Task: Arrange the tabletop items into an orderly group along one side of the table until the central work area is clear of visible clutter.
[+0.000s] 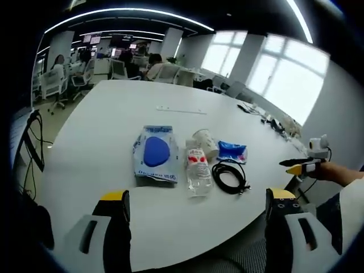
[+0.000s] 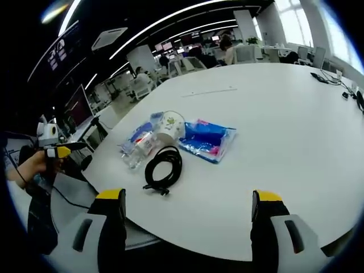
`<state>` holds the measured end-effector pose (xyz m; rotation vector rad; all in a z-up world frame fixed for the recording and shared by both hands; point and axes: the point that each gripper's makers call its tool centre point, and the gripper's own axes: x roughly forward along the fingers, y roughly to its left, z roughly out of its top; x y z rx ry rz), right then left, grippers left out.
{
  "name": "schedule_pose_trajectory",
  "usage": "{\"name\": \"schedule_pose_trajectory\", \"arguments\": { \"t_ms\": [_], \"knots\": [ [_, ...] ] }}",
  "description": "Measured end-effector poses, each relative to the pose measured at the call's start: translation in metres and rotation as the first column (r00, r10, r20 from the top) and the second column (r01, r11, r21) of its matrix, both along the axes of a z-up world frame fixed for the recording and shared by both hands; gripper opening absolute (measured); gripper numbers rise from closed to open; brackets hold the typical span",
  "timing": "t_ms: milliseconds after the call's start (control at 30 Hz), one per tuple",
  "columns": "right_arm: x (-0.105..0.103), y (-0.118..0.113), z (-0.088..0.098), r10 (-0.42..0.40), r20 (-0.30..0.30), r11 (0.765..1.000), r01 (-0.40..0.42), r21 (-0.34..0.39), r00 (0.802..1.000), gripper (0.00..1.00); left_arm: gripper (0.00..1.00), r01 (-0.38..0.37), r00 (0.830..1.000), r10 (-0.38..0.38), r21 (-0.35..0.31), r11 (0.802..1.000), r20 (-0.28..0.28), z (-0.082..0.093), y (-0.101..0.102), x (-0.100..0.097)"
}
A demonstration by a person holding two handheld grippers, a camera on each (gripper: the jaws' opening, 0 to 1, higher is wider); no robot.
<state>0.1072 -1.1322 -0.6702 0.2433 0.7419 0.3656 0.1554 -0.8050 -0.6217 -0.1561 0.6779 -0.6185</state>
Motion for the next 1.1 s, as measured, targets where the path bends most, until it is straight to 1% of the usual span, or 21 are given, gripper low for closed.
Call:
{"name": "schedule_pose_trajectory", "arguments": {
  "t_ms": [167, 333, 467, 567, 700, 800, 1033, 1100],
  "knots": [
    [0.002, 0.004, 0.001, 0.015, 0.001, 1.0, -0.015, -0.006, 1.0, 0.9, 0.96, -0.003, 1.0, 0.003, -0.003, 1.0, -0.001, 0.0, 0.002, -0.002],
    [0.003, 0.008, -0.001, 0.029, -0.011, 1.0, -0.029, -0.012, 1.0, 0.89, 0.96, -0.005, 1.0, 0.005, 0.002, 1.0, 0.0, 0.0, 0.004, -0.003],
    [0.001, 0.011, -0.003, 0.043, -0.019, 0.999, -0.044, -0.019, 0.999, 0.88, 0.96, 0.007, 1.0, -0.006, 0.013, 1.0, -0.011, -0.005, 0.001, -0.003],
    [0.0, 0.011, -0.003, 0.045, -0.018, 0.999, -0.046, -0.022, 0.999, 0.87, 0.96, 0.015, 1.0, -0.015, 0.013, 1.0, -0.01, -0.005, -0.002, -0.003],
    [-0.002, 0.006, -0.004, 0.038, -0.023, 0.999, -0.038, -0.035, 0.999, 0.86, 0.96, 0.019, 1.0, -0.019, 0.016, 1.0, -0.014, -0.006, -0.005, -0.002],
    [-0.004, 0.004, -0.005, 0.033, -0.028, 0.999, -0.034, -0.029, 0.999, 0.86, 0.96, 0.038, 0.999, -0.037, 0.04, 0.998, -0.023, -0.01, -0.007, -0.002],
    [-0.008, -0.004, -0.01, 0.011, -0.04, 0.999, -0.012, -0.038, 0.999, 0.85, 0.96, 0.045, 0.999, -0.044, 0.039, 0.998, -0.026, -0.009, -0.01, 0.001],
    [-0.009, -0.005, -0.01, 0.002, -0.04, 1.0, -0.003, -0.03, 0.999, 0.85, 0.96, 0.05, 0.998, -0.049, 0.043, 0.998, -0.028, -0.01, -0.012, 0.002]
  ]
}}
